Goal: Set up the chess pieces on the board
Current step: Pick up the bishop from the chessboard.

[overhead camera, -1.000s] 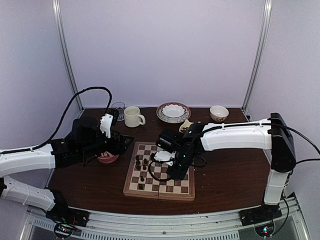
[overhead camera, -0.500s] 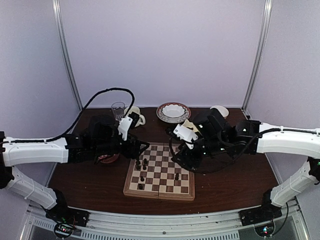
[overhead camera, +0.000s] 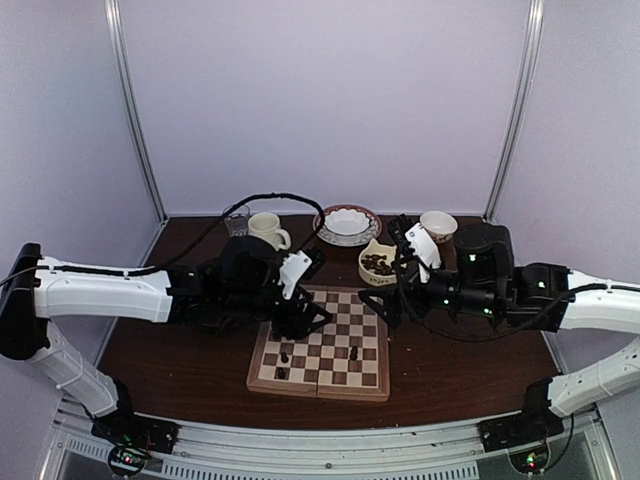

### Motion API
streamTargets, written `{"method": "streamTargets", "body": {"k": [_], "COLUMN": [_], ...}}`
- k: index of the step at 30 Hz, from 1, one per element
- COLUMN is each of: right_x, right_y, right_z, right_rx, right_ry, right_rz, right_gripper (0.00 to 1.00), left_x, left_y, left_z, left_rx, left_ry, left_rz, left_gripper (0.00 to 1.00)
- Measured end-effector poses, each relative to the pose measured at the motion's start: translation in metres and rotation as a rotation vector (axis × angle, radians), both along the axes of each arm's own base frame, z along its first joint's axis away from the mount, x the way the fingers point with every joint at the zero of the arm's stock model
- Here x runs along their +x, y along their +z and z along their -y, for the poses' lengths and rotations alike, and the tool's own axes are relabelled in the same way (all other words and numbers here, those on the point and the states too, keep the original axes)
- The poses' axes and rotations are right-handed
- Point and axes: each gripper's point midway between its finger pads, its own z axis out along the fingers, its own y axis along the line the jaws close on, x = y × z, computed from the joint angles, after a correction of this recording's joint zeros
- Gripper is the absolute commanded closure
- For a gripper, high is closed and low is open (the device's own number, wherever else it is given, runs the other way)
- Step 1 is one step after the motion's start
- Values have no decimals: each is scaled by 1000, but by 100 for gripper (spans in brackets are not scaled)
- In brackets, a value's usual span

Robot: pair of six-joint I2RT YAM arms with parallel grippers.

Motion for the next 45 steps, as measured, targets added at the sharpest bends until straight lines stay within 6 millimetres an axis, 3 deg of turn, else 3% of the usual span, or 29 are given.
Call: {"method": "streamTargets", "body": {"k": [5,12,22,32,38,45], "right_x": [1,-8,-17,-27,-24,-10], "right_y": [18,46,32,50,41,5], "right_z": [15,39,43,68,69,52], "right_rx": [120,305,392,457,429,286], "right_ry": [-94,-163,-188,-162,-167,-197], "right_rz": [-61,-148,-295,-205,-164,-168], "right_gripper": [0,0,1,0,0,1], "left_x": [-8,-9,-5,-3,-6,-18], "left_y": [-12,-44,-80,-80,-82,-83], "left_z": [18,26,36,40,42,56], "left_rx": [32,94,182,199,202,215], "left_ry": [-46,-63,-75,-84,-94,-135], "left_rz": [-22,-68,-115,-112,-115,-102], "left_gripper": [31,32,33,34,36,37]}}
